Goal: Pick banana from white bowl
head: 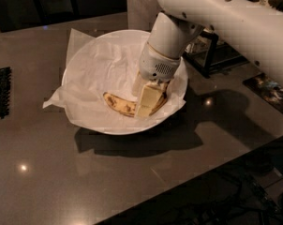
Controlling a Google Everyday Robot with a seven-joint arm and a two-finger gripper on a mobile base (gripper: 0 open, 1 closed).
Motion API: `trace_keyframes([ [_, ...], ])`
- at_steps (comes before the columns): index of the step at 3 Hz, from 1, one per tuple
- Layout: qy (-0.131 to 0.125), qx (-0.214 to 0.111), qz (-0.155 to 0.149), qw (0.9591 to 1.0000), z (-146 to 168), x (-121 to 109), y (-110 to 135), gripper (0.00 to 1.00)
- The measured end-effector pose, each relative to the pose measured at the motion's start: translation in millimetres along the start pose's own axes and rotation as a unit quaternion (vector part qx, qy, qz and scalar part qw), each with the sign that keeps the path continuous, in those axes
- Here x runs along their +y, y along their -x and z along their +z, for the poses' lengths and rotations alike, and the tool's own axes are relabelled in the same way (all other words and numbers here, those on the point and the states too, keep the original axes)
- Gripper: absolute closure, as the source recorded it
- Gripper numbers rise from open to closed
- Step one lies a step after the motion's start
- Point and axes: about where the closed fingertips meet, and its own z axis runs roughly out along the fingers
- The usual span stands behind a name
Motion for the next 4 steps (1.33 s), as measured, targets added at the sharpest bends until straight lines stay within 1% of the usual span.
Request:
trace_keyframes([
  [1,0.014,0.002,0.023,0.9996,11,-4,-14,0.36],
  [2,0.028,0.005,0.040,0.9988,22,-7,-23,0.40],
  [3,0.028,0.005,0.040,0.9988,19,-6,-22,0.58],
  [4,0.013,0.012,0.039,0.9991,14,-1,-21,0.81],
])
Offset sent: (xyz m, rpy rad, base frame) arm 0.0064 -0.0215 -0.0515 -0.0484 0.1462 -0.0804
